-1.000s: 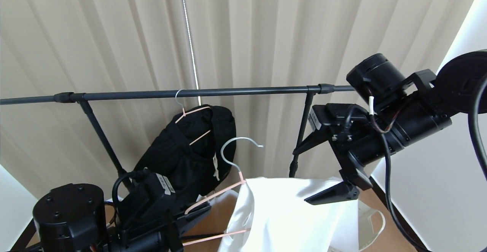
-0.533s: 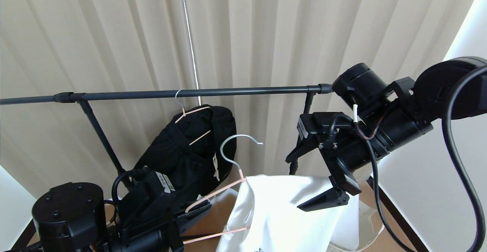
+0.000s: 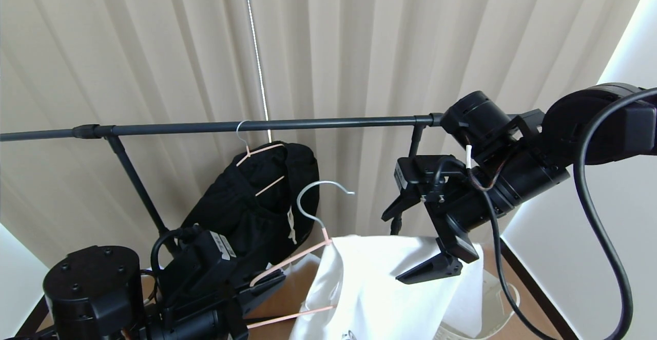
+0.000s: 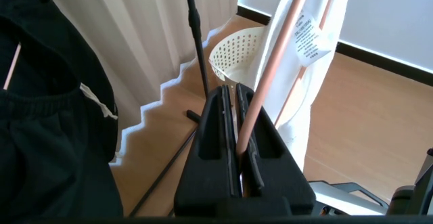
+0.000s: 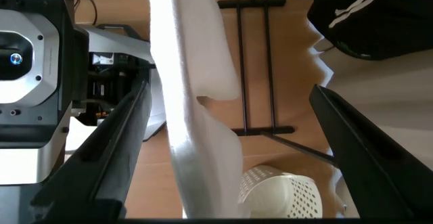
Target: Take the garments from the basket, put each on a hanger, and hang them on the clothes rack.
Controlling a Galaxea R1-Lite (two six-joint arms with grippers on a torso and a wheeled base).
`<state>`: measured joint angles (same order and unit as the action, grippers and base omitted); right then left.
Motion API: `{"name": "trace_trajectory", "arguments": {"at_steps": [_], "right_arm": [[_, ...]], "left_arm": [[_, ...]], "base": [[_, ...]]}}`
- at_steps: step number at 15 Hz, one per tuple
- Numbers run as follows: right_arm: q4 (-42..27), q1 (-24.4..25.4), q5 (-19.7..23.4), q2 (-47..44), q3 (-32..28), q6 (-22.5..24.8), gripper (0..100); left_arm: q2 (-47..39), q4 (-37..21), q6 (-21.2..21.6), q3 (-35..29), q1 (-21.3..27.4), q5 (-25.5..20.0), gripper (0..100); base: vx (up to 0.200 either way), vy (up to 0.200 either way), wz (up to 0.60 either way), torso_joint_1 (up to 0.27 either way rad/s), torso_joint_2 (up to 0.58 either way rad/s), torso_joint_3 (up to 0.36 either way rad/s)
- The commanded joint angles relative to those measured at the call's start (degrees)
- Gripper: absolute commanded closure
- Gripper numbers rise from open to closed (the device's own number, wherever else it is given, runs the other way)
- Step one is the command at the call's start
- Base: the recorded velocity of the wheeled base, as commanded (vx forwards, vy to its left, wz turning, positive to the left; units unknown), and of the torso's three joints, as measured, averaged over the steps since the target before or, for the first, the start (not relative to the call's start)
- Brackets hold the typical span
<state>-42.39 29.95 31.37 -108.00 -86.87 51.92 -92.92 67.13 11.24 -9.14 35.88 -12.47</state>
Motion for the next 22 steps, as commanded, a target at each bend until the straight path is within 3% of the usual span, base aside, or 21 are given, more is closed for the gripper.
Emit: {"name": "trace_trajectory", "arguments": {"at_steps": [1, 18, 19, 22], "right_arm": [[0.0, 0.0, 0.0, -0.5, -0.4, 0.0, 0], [0.0, 0.0, -0.1, -2.0, -2.8, -0.2, 0], [-0.1, 0.0, -0.1, -2.0, -2.8, -0.2, 100], [-0.2, 0.0, -0.1, -1.9, -2.5, -0.2, 100]], "left_arm": [[0.0, 0.0, 0.0, 0.0, 0.0, 0.0, 100], [-0.2, 2.4, -0.3, 0.6, 0.1, -0.1, 100], [-0.2, 2.4, -0.4, 0.6, 0.1, -0.1, 100], [-0.2, 2.4, -0.4, 0.6, 0.1, -0.1, 100]], "base": [[0.0, 0.0, 0.0, 0.0, 0.0, 0.0], [0.0, 0.0, 0.0, 0.0, 0.0, 0.0], [0.0, 0.0, 0.0, 0.0, 0.0, 0.0], [0.0, 0.0, 0.0, 0.0, 0.0, 0.0]]}}
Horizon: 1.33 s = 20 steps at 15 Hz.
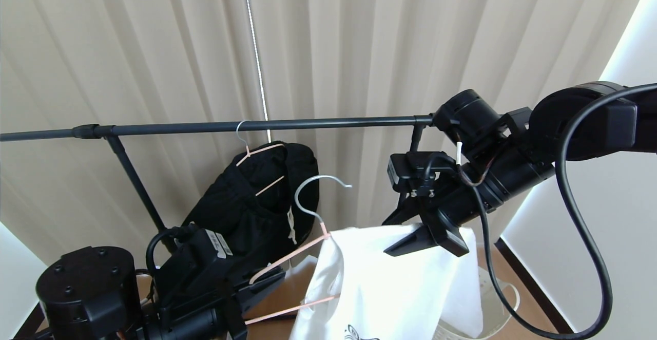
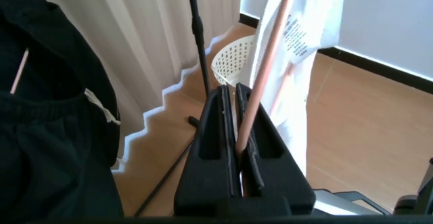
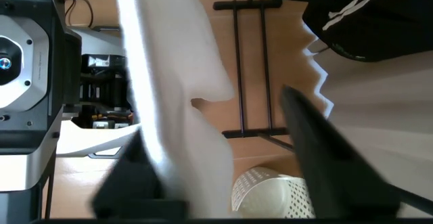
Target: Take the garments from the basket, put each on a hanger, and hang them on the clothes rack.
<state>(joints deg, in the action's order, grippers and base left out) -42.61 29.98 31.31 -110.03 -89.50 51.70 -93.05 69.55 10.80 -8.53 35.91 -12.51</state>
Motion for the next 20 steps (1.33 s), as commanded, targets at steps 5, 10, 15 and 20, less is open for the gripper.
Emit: {"name": "trace_trajectory", "arguments": {"at_steps": [5, 10, 15, 20], "right_arm": [[0.2, 0.0, 0.0, 0.3, 0.1, 0.1, 100], [0.0, 0.0, 0.0, 0.4, 0.2, 0.1, 100], [0.0, 0.0, 0.0, 0.4, 0.2, 0.1, 100], [-0.1, 0.0, 0.0, 1.2, 0.4, 0.1, 100]], "left_arm": [[-0.1, 0.0, 0.0, -0.1, -0.1, -0.1, 100], [-0.2, 0.1, -3.1, -0.6, -0.1, -0.1, 100], [-0.2, 0.1, -3.2, -0.5, -0.1, -0.1, 100], [-1.4, 1.6, -3.2, -0.1, -0.1, -0.1, 0]], "base": [[0.0, 0.0, 0.0, 0.0, 0.0, 0.0], [0.0, 0.0, 0.0, 0.0, 0.0, 0.0], [0.0, 0.0, 0.0, 0.0, 0.0, 0.0], [0.0, 0.0, 0.0, 0.0, 0.0, 0.0]]}}
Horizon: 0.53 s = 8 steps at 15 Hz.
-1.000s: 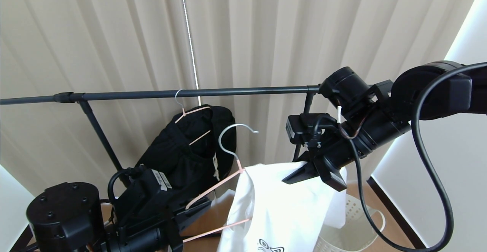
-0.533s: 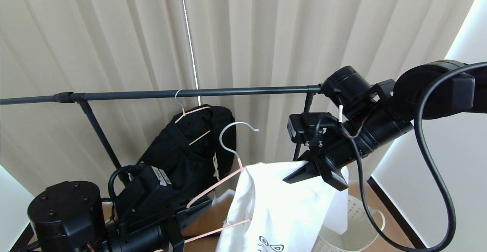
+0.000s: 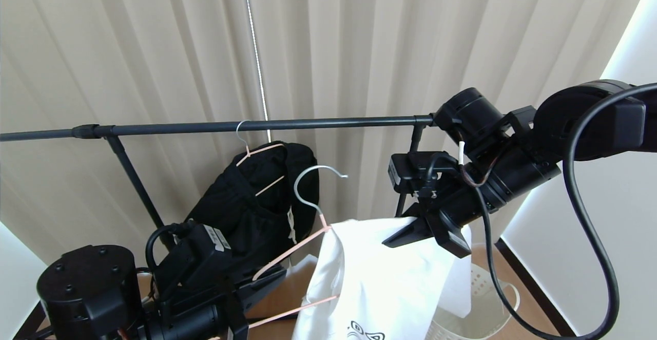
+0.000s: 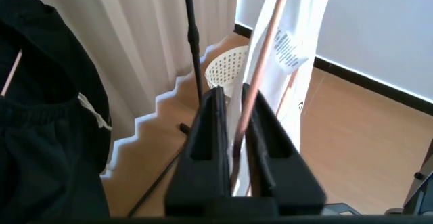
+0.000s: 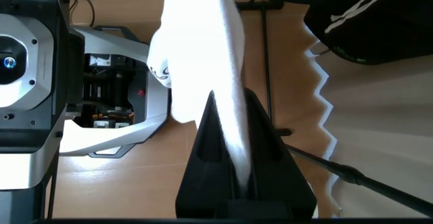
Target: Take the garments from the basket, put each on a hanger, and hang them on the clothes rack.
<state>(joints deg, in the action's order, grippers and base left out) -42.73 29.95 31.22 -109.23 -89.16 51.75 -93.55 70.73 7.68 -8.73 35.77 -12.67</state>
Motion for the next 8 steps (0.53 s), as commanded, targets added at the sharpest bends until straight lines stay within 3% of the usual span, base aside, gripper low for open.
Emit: {"name": "trace_trajectory", "arguments": {"at_steps": [1, 8], "right_arm": [[0.0, 0.0, 0.1, 0.9, 0.2, 0.0, 100], [0.0, 0.0, -0.2, 2.1, 1.3, -0.1, 100]], "left_arm": [[-1.7, 1.5, 0.0, 0.1, 0.0, 0.1, 0], [-2.5, 13.2, -1.2, 2.2, -1.1, -0.1, 0]], "base": [[0.0, 0.0, 0.0, 0.0, 0.0, 0.0], [0.0, 0.0, 0.0, 0.0, 0.0, 0.0]]}}
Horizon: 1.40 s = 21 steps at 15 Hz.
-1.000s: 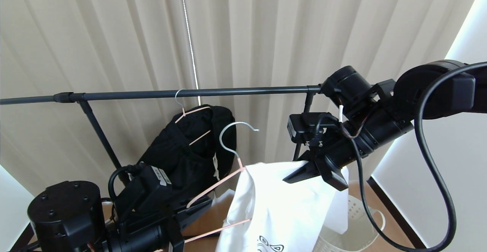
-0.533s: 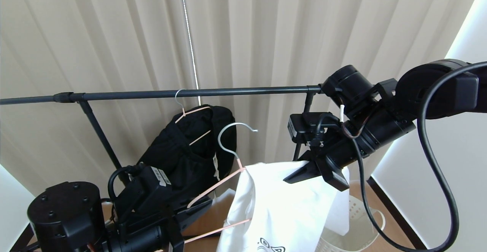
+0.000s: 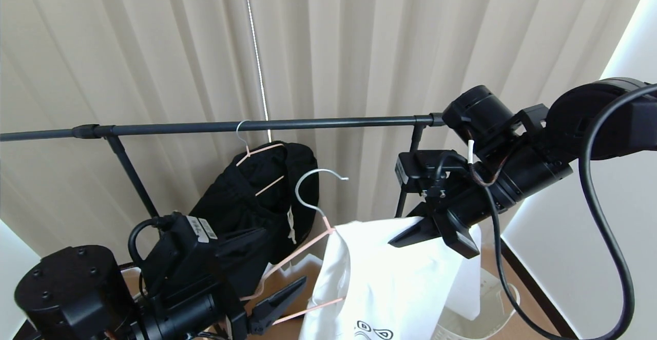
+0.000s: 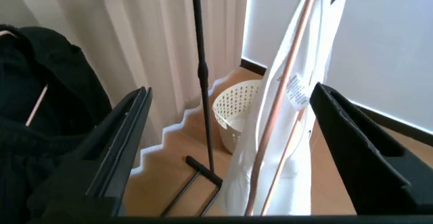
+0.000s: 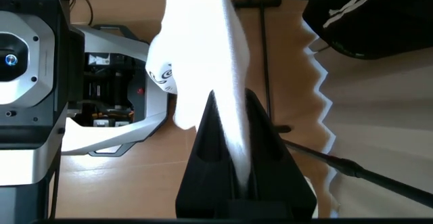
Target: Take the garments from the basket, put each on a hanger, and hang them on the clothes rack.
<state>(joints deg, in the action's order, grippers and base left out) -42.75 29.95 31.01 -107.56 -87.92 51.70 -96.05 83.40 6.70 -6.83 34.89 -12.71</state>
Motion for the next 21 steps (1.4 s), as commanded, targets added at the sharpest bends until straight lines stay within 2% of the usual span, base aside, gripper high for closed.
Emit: {"name": "trace_trajectory", "arguments": {"at_steps": [1, 2, 3, 6, 9, 10, 11, 12, 13, 14, 16, 19, 21], "right_arm": [[0.1, 0.0, 0.0, 0.6, 0.0, 0.0, 100], [0.1, -0.1, -0.3, 0.8, 0.0, 0.0, 100], [0.2, -0.2, -1.0, 1.2, 0.0, 0.0, 100], [0.5, -0.3, -5.3, 3.3, -0.5, -1.0, 100], [1.3, -0.2, -10.7, 5.3, -0.9, -2.4, 100], [3.7, 0.3, -14.0, 6.0, -0.7, -5.5, 100], [4.5, 0.5, -15.2, 6.2, -0.5, -6.6, 100], [7.4, 1.2, -19.4, 7.6, 0.4, -9.1, 100], [8.8, 1.3, -20.4, 8.2, 1.0, -9.2, 100], [10.1, 1.3, -20.6, 9.1, 1.7, -9.3, 100], [14.3, 2.5, -23.1, 10.2, 3.6, -9.9, 100], [23.2, 5.1, -26.3, 10.7, 7.8, -17.1, 100], [26.3, 6.1, -29.0, 10.8, 9.3, -18.0, 100]], "left_arm": [[0.2, 2.8, -1.5, 0.0, -1.4, -0.1, 0], [0.3, 5.0, -3.1, -0.4, -2.5, -0.7, 0], [0.9, 6.6, -4.2, -0.8, -4.3, -3.2, 0], [4.9, 6.0, -7.8, -1.4, -8.2, -8.6, 0], [5.0, 2.3, -7.8, -2.1, -8.9, -8.8, 0], [5.1, -0.2, -7.8, -2.4, -8.6, -8.7, 0], [5.1, -0.9, -7.7, -2.8, -8.6, -8.6, 0], [5.1, -3.8, -7.5, -3.3, -8.5, -8.5, 0], [5.1, -6.1, -7.3, -3.6, -8.2, -8.3, 0], [5.1, -8.2, -6.6, -4.0, -7.5, -7.1, 0], [4.8, -13.6, -3.7, -5.3, -5.2, -1.8, 0], [4.6, -20.4, -3.5, -7.7, -1.0, 5.1, 0], [3.1, -23.4, -4.1, -9.4, 1.1, 9.0, 0]], "base": [[0.0, 0.0, 0.0, 0.0, 0.0, 0.0], [0.0, 0.0, 0.0, 0.0, 0.0, 0.0], [0.0, 0.0, 0.0, 0.0, 0.0, 0.0], [0.0, 0.0, 0.0, 0.0, 0.0, 0.0], [0.0, 0.0, 0.0, 0.0, 0.0, 0.0], [0.0, 0.0, 0.0, 0.0, 0.0, 0.0], [0.0, 0.0, 0.0, 0.0, 0.0, 0.0], [0.0, 0.0, 0.0, 0.0, 0.0, 0.0], [0.0, 0.0, 0.0, 0.0, 0.0, 0.0], [0.0, 0.0, 0.0, 0.0, 0.0, 0.0], [0.0, 0.0, 0.0, 0.0, 0.0, 0.0], [0.0, 0.0, 0.0, 0.0, 0.0, 0.0], [0.0, 0.0, 0.0, 0.0, 0.0, 0.0]]}}
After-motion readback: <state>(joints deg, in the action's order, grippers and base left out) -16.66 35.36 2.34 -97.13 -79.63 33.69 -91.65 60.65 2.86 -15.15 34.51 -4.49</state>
